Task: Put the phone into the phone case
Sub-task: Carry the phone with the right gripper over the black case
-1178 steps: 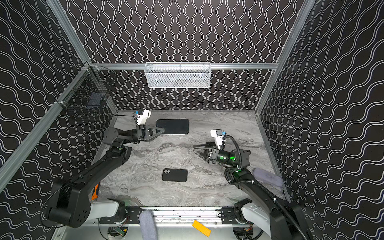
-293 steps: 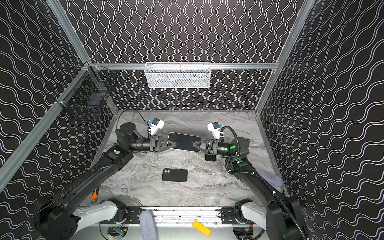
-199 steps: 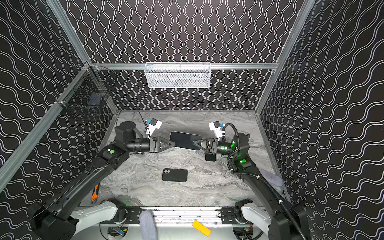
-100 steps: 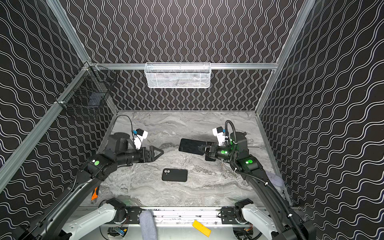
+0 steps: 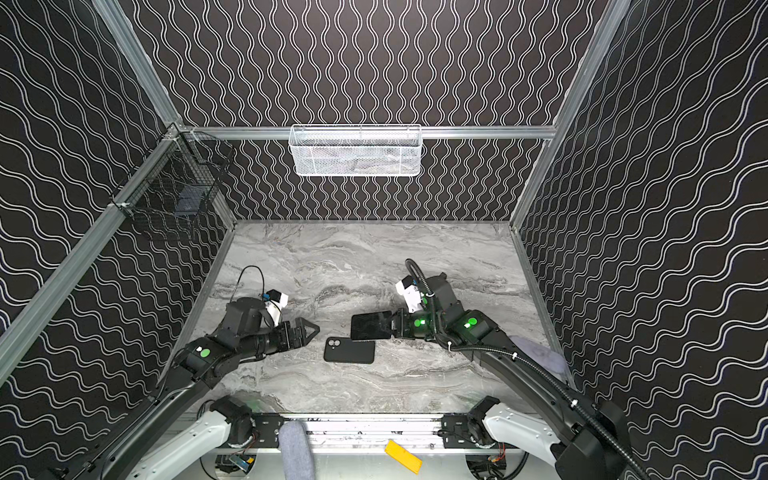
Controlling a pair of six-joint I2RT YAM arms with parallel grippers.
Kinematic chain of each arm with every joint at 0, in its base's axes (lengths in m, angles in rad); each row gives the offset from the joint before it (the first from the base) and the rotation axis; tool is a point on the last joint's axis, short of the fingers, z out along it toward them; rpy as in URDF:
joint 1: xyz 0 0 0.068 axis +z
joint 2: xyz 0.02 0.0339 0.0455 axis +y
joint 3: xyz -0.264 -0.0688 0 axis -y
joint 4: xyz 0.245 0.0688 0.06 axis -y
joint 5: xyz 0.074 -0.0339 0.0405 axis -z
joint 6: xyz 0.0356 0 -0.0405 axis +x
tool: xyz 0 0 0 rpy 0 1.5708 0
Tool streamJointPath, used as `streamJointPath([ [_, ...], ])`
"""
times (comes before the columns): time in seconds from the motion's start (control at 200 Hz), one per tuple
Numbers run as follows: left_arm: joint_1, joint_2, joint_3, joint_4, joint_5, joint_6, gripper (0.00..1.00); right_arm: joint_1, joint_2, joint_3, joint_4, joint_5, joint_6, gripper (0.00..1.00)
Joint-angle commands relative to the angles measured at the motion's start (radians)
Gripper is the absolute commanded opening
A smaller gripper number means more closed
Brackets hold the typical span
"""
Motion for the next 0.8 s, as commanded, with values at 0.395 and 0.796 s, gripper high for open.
streamJointPath([
  [0.395,0.064,0.029,-0.194,0.348,0.073,-0.108,0.98,0.130,0.201,0.005,0.187,0.070,0.154,0.00],
  [0.796,0.071,0.113,-0.265,0.498,0.090,-0.139,0.98,0.161,0.318,0.005,0.301,0.075,0.213,0.00],
])
